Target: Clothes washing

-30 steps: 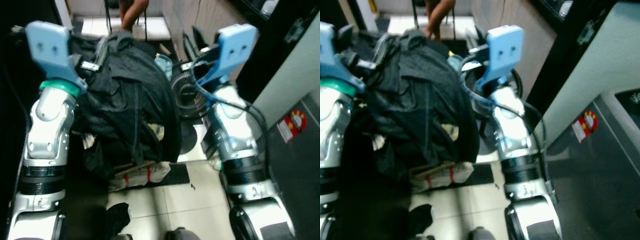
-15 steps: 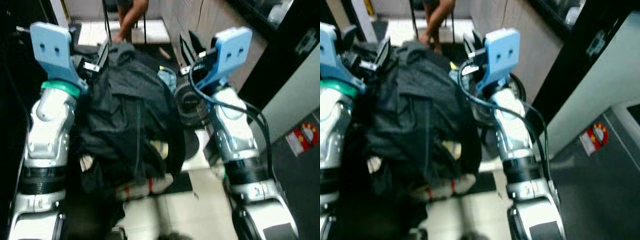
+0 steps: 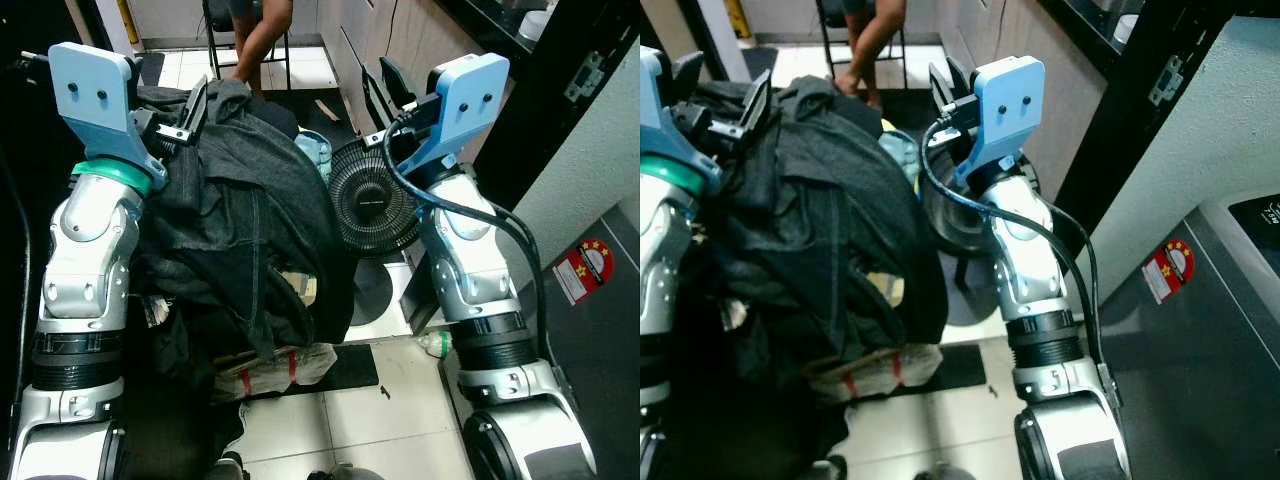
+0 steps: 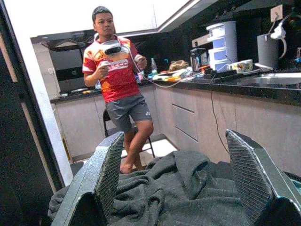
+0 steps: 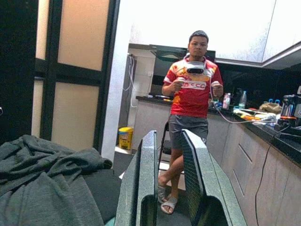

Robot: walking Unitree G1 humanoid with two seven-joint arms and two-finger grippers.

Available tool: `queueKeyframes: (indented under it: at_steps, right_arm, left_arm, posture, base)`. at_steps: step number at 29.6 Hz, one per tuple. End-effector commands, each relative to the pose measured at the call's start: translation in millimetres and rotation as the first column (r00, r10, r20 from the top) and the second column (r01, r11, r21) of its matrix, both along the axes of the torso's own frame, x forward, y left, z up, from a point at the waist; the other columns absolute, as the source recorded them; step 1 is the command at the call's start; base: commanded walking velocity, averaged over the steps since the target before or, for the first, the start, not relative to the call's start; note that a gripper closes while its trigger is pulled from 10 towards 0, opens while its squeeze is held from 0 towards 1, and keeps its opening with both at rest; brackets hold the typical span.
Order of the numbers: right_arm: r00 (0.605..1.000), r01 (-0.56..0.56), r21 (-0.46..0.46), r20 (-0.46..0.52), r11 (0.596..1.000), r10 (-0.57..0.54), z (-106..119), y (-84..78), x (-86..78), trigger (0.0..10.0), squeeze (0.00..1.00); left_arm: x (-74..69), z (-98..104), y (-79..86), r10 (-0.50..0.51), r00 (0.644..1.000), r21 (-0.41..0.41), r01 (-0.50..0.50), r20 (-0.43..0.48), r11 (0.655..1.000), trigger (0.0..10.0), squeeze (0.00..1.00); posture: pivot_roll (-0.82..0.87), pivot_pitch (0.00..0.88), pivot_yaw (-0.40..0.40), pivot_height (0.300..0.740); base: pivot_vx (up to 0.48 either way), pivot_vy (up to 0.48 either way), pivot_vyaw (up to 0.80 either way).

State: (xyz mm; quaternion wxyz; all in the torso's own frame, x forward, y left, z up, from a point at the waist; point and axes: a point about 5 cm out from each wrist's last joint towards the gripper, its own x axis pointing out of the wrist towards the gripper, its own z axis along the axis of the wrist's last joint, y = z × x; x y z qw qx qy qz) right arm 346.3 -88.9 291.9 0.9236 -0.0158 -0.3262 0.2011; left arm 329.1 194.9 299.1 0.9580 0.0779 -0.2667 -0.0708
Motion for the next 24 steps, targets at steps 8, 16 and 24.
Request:
queueKeyframes:
  at_steps: [8,16,24]
  right_arm:
    - [1.0,-0.003,0.012,-0.021,1.0,0.003,-3.9,-1.4,0.6,10.0,0.0]
    - [1.0,0.0,0.015,-0.021,1.0,0.001,-3.7,-2.3,0.4,10.0,0.0]
    - [1.0,0.002,0.016,-0.022,1.0,-0.001,-3.5,-2.9,0.8,10.0,0.0]
  left_arm:
    - [0.0,-4.0,2.3,0.023,1.0,0.041,-0.023,-0.01,0.999,10.0,0.0]
    - [-0.5,-3.9,2.2,0.022,1.0,0.037,-0.022,-0.009,0.999,10.0,0.0]
    - [-0.3,-3.7,1.8,0.017,1.0,0.023,-0.016,-0.013,1.0,10.0,0.0]
  posture:
    - [0.1,0.044,0.011,0.74]
    - [0.1,0.044,0.011,0.74]
    - [0.1,0.046,0.011,0.74]
  base:
    - [0.0,-0.285,0.0]
    - [0.0,-0.476,0.0]
    - [0.0,0.0,0.0]
